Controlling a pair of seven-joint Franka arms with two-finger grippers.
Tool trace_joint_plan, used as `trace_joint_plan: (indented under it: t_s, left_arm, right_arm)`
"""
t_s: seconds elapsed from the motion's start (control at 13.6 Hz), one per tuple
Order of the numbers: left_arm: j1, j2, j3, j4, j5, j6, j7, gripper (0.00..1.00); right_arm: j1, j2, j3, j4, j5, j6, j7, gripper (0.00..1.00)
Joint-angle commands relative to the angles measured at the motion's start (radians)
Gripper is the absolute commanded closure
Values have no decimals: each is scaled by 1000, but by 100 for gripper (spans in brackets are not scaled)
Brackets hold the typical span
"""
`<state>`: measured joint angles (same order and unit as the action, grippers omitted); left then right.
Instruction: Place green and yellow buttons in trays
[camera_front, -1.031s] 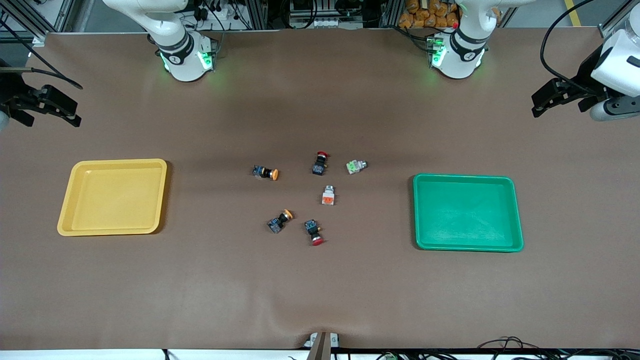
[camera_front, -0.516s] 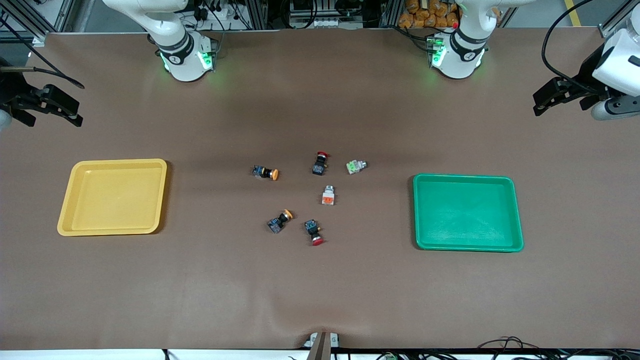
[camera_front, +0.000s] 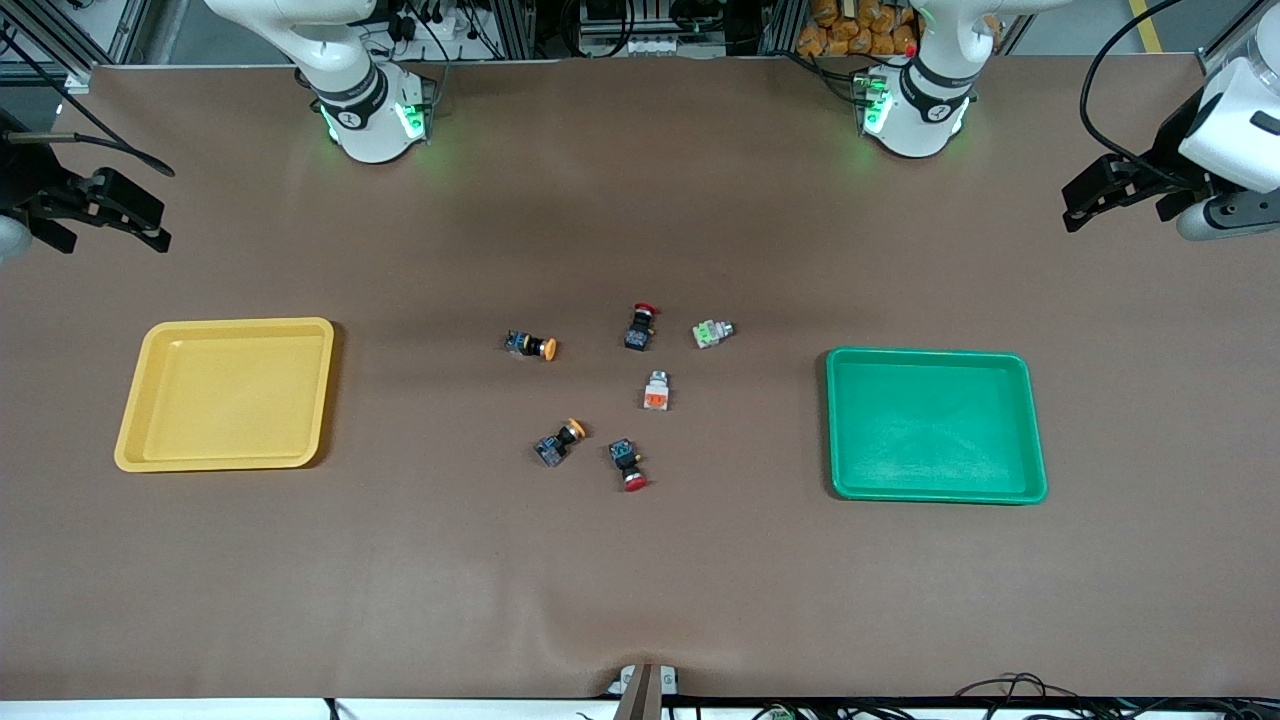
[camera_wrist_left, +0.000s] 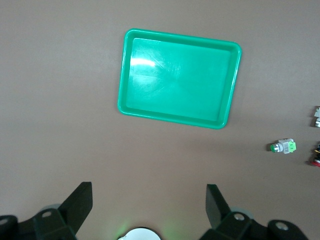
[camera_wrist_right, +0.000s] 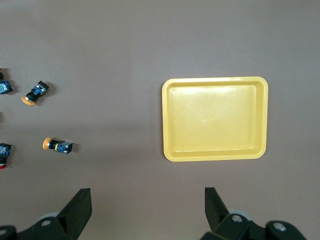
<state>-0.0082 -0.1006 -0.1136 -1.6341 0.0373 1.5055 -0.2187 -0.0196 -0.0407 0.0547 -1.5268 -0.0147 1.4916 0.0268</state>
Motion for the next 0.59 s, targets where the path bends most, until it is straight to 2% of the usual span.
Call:
trace_joint_plan:
  t_s: [0.0, 0.37, 0.52]
  left_arm:
    - [2, 7, -3, 10, 0, -10, -16, 0]
    - [-7, 79, -8, -16, -7, 31, -22, 0]
    - [-15, 81, -36, -122, -8, 164, -27, 0]
  right_arm:
    - [9, 11, -10, 24, 21, -16, -8, 0]
    - [21, 48, -22, 28, 25, -16, -10, 0]
    - [21, 48, -22, 30, 25, -16, -10, 0]
